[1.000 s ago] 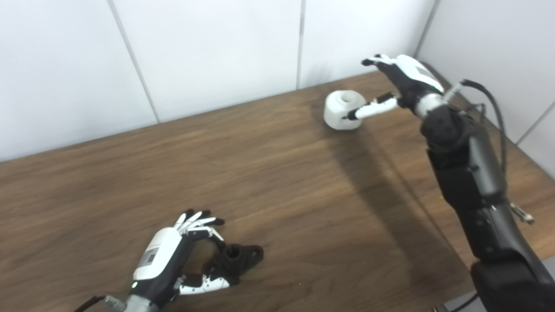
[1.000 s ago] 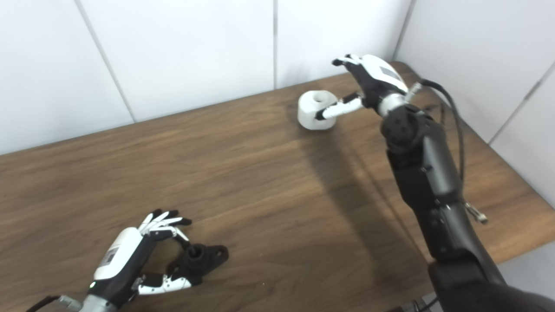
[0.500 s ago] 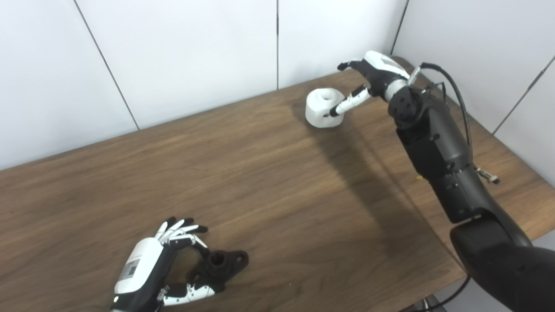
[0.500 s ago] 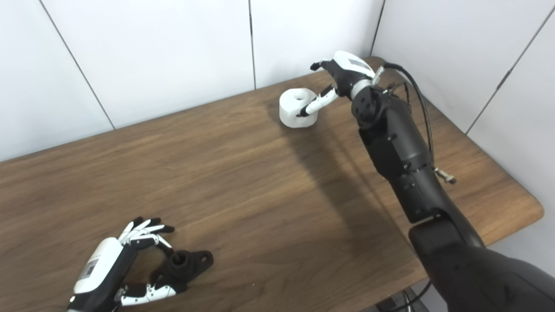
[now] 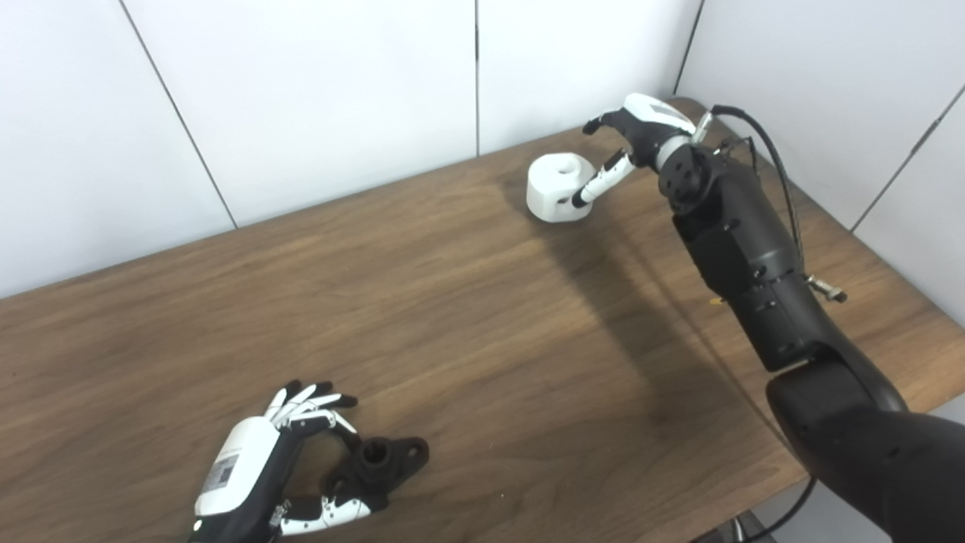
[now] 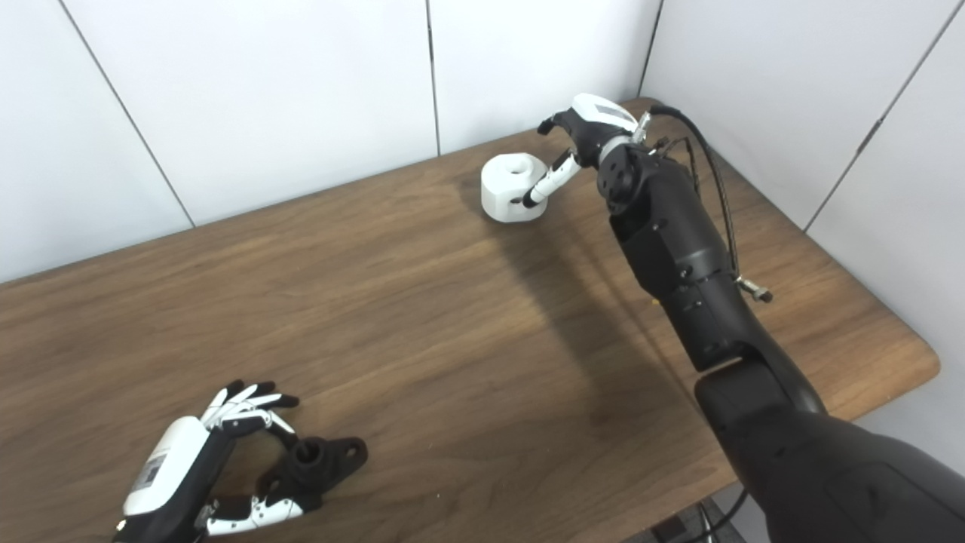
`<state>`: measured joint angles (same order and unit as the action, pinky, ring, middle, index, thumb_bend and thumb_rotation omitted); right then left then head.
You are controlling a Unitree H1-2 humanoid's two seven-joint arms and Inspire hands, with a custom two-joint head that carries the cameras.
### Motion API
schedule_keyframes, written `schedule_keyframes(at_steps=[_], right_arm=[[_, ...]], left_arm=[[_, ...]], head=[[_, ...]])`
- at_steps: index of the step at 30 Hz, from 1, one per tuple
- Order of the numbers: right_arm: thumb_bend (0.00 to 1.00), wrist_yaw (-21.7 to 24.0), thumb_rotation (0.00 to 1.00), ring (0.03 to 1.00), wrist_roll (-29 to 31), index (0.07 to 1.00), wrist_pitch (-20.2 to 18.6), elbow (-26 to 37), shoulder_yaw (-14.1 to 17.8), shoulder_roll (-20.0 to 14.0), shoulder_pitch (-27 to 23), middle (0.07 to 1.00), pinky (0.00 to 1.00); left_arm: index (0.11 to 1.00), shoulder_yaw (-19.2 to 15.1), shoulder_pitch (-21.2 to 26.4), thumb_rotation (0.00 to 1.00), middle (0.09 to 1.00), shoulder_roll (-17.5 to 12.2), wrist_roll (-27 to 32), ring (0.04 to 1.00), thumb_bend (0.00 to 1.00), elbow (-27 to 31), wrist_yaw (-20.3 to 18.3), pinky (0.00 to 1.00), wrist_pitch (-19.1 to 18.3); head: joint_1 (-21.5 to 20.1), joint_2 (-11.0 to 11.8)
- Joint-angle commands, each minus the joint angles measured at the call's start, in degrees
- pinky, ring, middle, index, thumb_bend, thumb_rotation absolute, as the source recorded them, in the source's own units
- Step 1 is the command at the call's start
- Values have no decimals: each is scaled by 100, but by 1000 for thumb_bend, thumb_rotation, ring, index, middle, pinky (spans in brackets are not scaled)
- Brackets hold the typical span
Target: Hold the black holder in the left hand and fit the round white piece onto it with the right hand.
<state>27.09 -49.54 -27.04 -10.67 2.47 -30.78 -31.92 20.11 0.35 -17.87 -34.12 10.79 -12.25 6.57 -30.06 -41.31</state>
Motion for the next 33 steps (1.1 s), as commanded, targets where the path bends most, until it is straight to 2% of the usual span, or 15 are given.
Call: schedule_keyframes(at_steps=[1,15,21,25,33], right_arm=[[898,-86,246,1000,-77,804,14,58,4,-152,-324,942,993],[898,-189,256,1000,18,798,15,-37,-169,-144,-311,939,999],[909,-255,263,999,120,800,16,-25,-194,-151,-260,941,969],[897,-172,274,1000,118,789,15,-23,-228,-209,-225,940,959],[877,-288,258,995,247,731,27,-69,-315,-353,-193,932,946]], left_arm=[[484,-6,-118,44,797,-107,-105,896,520,-46,-160,1000,-180],[484,15,-146,45,796,-107,-132,894,520,20,-182,1000,-192],[484,52,-167,45,797,-52,-207,891,520,68,-183,1000,-248],[484,79,-190,45,796,-10,-287,895,520,90,-159,1000,-275],[485,90,-194,46,798,83,-371,897,520,71,-176,1000,-328]], head=[[-5,-7],[77,-44],[206,-51],[323,-67],[345,-43]])
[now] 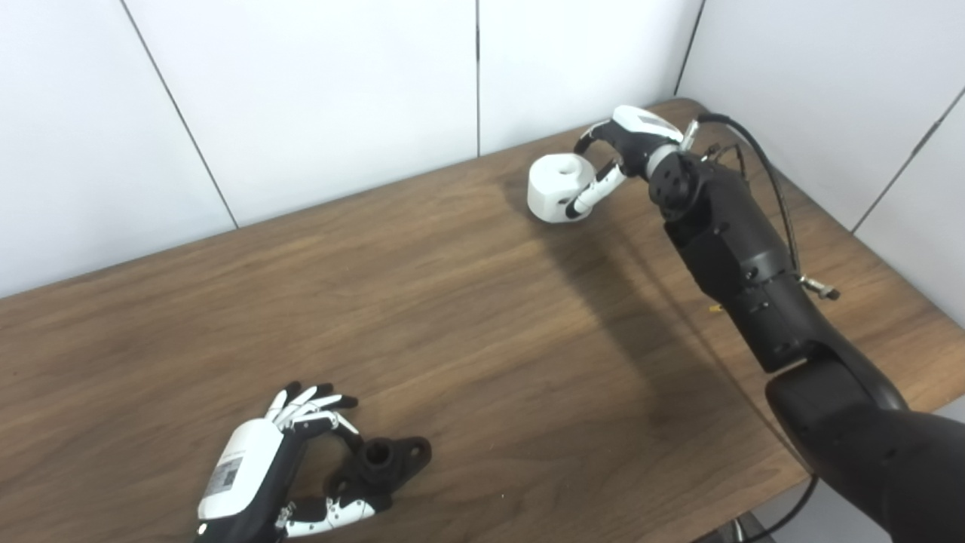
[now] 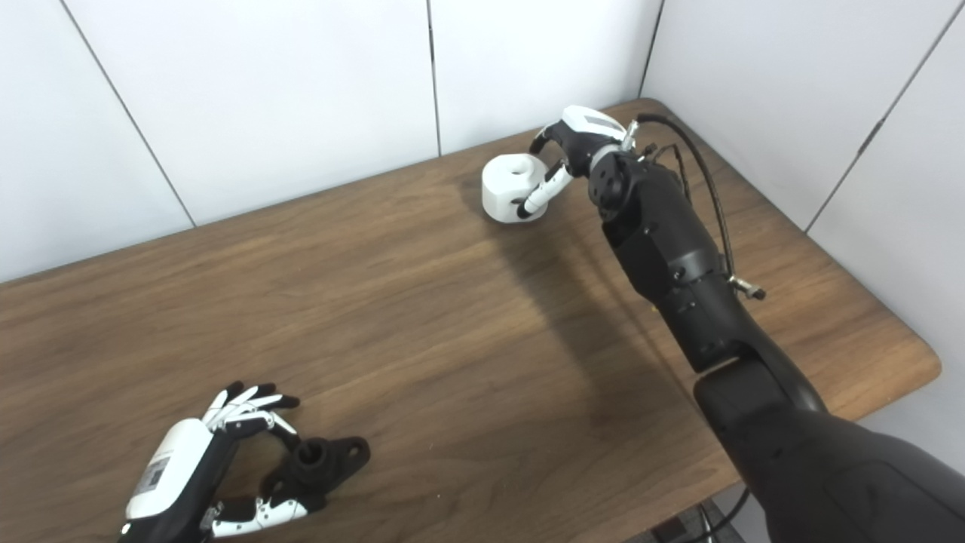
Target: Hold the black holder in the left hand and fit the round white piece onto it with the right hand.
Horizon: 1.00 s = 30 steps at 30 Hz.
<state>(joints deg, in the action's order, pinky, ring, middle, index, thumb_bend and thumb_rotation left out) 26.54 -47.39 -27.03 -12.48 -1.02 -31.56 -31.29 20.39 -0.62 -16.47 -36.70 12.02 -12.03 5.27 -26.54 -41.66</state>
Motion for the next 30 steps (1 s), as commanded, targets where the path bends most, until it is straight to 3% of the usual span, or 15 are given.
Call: schedule_keyframes(at_steps=[1,22,30], right_arm=[[878,-256,253,995,59,722,25,112,24,-288,-254,931,947],[881,-859,199,973,647,659,122,58,-280,-549,-281,910,934],[901,-863,242,975,693,691,107,2,-456,-575,-374,912,931]], left_arm=[[485,64,-96,46,798,-52,-120,898,520,-46,-202,1000,-205],[485,71,-96,47,794,-5,-247,894,521,-13,-178,1000,-245],[485,78,-95,47,793,-1,-257,896,521,-2,-191,1000,-255]], head=[[-7,-8],[82,-25],[75,-22]])
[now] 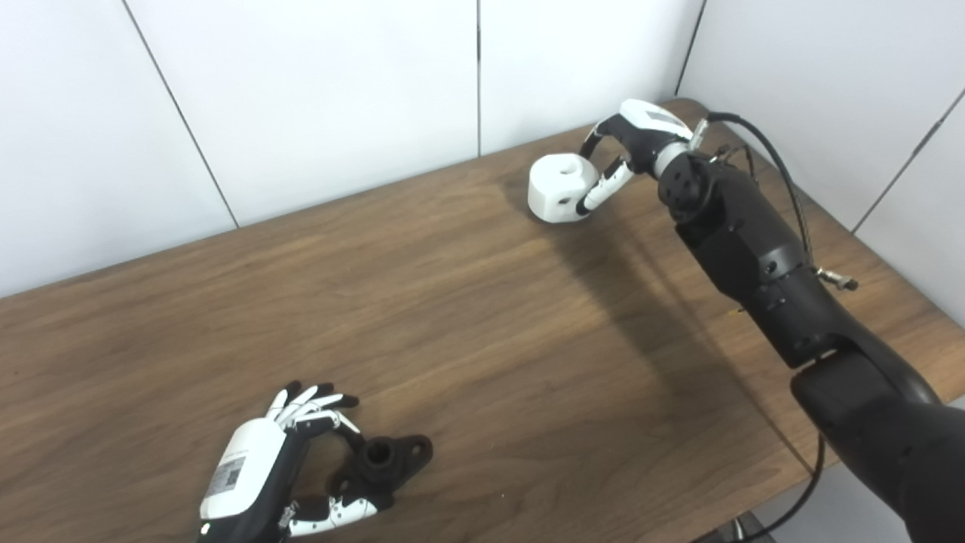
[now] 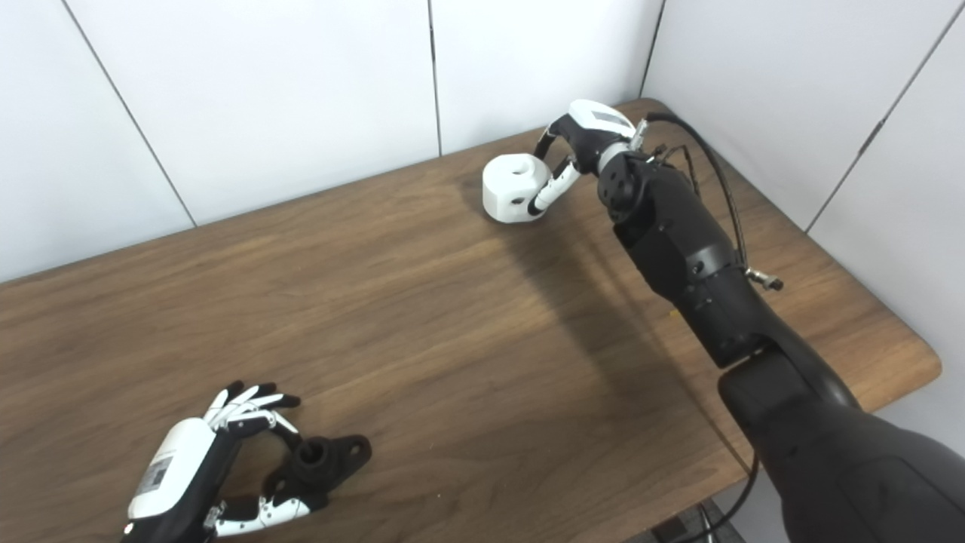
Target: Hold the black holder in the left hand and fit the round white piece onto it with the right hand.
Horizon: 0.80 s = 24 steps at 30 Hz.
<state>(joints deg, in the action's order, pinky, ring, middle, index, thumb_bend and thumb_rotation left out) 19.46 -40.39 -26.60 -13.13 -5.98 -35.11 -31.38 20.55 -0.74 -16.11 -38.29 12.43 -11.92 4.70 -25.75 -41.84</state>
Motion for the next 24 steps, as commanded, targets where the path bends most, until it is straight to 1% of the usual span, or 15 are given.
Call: schedule_keyframes(at_steps=[1,7,13,18,24], right_arm=[[906,-153,251,976,-5,703,57,61,21,-224,-374,913,931],[918,-94,273,982,3,748,37,30,-103,-239,-445,925,945],[944,-112,294,984,73,773,70,27,-152,-249,-437,927,962],[935,-185,280,984,123,755,80,51,-139,-251,-417,923,973],[903,-196,241,989,149,701,100,44,-136,-278,-429,917,982]], left_arm=[[485,61,-84,47,793,-37,-95,895,521,-44,-199,1000,-196],[485,70,-89,47,791,-46,-96,897,521,-65,-185,1000,-165],[485,75,-87,47,793,-43,-105,899,521,-72,-194,1000,-189],[485,79,-86,47,794,-41,-130,897,521,-60,-206,1000,-215],[485,71,-89,47,794,-35,-99,898,521,-68,-179,1000,-180]], head=[[-4,-5],[14,-3],[35,5],[41,3],[41,-9]])
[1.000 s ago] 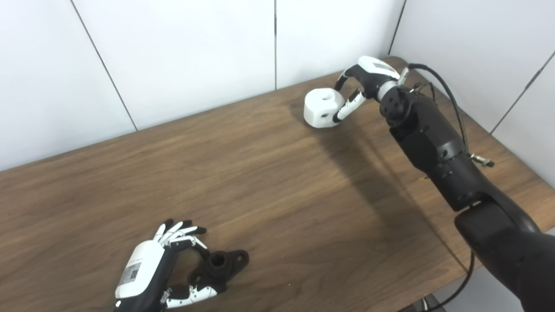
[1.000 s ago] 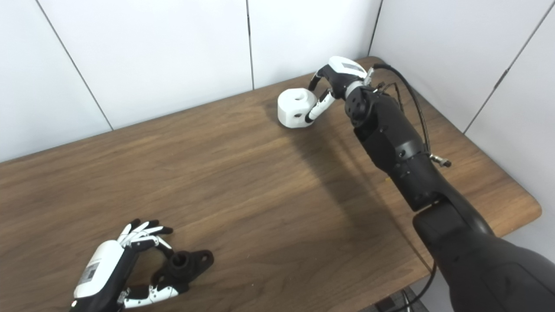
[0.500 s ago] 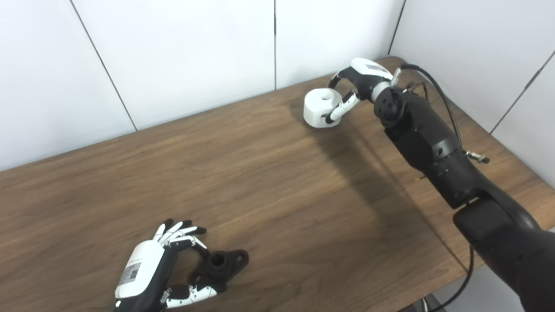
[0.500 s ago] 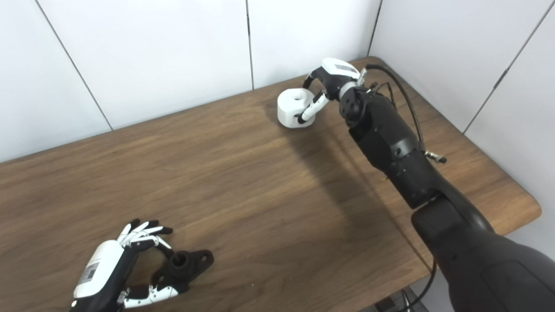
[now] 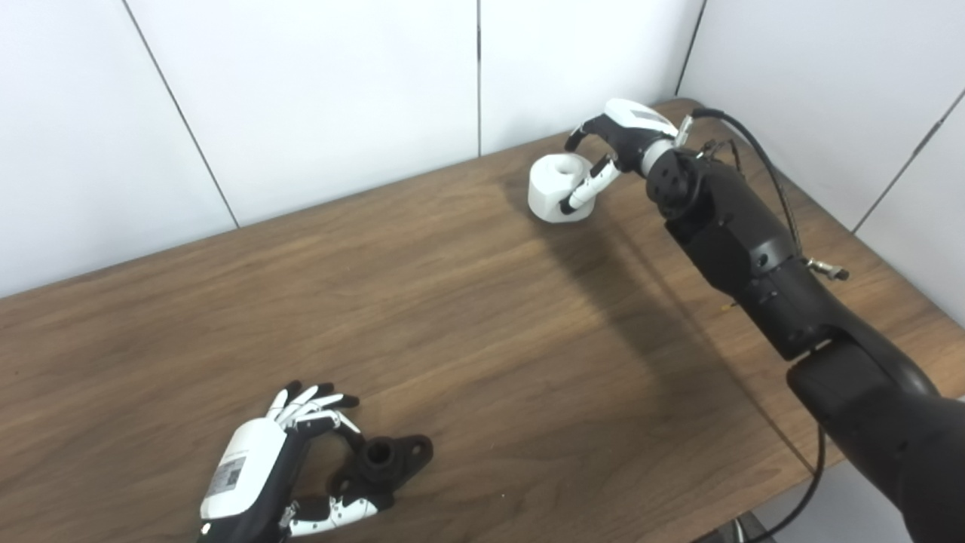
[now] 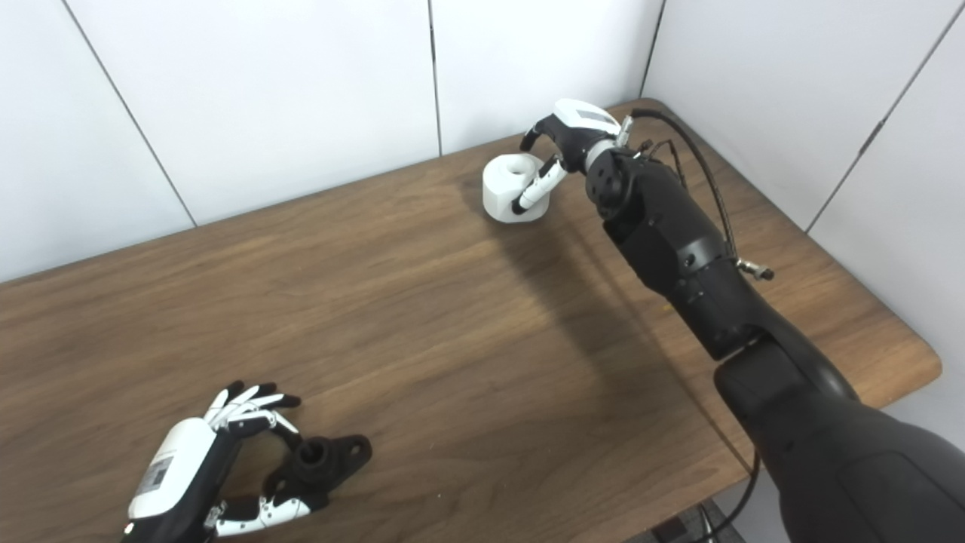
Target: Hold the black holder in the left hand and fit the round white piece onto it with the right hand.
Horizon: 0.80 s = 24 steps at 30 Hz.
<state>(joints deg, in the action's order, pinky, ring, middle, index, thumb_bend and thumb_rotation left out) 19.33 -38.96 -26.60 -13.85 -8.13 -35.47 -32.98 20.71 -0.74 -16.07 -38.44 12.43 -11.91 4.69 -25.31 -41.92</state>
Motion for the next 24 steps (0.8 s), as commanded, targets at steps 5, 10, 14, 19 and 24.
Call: schedule_keyframes(at_steps=[5,10,14,19,24], right_arm=[[900,-103,235,997,-13,679,68,119,34,-287,-285,915,1000],[892,-78,221,994,-41,674,18,136,-20,-321,-285,909,995],[885,-120,207,985,44,653,20,174,41,-287,-252,891,965],[878,-161,201,975,141,636,48,209,73,-269,-216,877,932],[881,-162,212,975,170,637,29,190,51,-264,-242,883,951]], left_arm=[[485,52,-89,47,791,-27,-99,896,521,-74,-151,1000,-170],[485,54,-99,47,789,-23,-126,895,521,-83,-140,1000,-164],[485,57,-113,47,790,-28,-114,895,521,-91,-131,1000,-142],[485,52,-127,47,792,-29,-117,897,521,-54,-170,1000,-199],[485,57,-121,48,789,-31,-132,894,521,-44,-180,1000,-202]], head=[[-3,-1],[9,-32],[9,-32],[21,-45],[21,-45]])
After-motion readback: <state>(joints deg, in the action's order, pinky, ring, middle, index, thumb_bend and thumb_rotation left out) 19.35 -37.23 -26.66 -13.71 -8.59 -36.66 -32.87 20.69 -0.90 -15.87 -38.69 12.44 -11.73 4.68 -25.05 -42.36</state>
